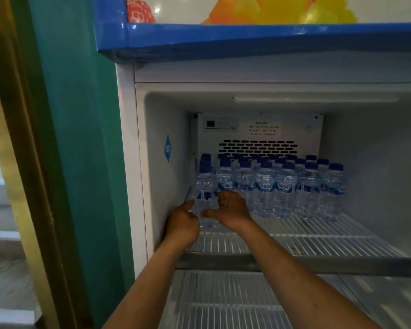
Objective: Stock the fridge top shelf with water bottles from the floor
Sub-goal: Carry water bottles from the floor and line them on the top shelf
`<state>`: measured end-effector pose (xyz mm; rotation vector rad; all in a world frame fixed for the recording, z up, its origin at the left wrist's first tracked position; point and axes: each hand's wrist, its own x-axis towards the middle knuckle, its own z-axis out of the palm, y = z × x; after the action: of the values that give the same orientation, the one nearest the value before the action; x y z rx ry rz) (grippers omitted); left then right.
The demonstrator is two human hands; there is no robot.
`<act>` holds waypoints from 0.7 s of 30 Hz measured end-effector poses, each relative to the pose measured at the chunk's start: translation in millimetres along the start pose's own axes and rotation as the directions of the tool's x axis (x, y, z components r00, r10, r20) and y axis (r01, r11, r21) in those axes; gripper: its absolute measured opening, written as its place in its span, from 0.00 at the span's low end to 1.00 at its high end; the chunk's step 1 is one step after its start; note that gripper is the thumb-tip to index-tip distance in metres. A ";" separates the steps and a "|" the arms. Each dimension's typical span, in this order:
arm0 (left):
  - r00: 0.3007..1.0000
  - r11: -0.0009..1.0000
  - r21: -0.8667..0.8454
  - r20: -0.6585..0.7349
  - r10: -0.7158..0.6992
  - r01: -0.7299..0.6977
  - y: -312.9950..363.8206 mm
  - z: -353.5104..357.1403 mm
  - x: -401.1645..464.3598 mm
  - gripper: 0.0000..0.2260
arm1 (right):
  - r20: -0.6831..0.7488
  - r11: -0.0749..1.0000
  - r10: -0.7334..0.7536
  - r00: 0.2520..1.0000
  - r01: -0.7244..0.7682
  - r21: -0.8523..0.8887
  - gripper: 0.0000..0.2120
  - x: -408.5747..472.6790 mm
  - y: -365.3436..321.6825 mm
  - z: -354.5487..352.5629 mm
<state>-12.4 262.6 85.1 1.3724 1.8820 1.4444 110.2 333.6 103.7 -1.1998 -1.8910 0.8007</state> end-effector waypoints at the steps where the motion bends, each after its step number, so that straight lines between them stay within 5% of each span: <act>1: 1.000 1.000 0.002 0.003 0.000 0.000 0.4 -0.2 -0.5 0.24 | 0.003 1.000 -0.003 1.000 0.003 0.005 0.33 0.2 -1.8 1.9; 15: 1.000 0.999 -0.035 0.026 -0.002 0.003 9.9 -4.0 -11.5 0.24 | 0.030 0.999 0.006 1.000 -0.007 0.049 0.22 1.9 2.5 7.6; 21: 0.994 0.993 0.059 -0.004 0.105 -0.105 19.6 -7.7 -27.5 0.21 | 0.018 1.000 -0.021 1.000 0.021 0.012 0.42 -12.2 -6.7 -0.2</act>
<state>2.7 234.7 99.0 1.5162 1.8962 1.4557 110.7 319.9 106.1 -1.1670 -1.9084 0.8128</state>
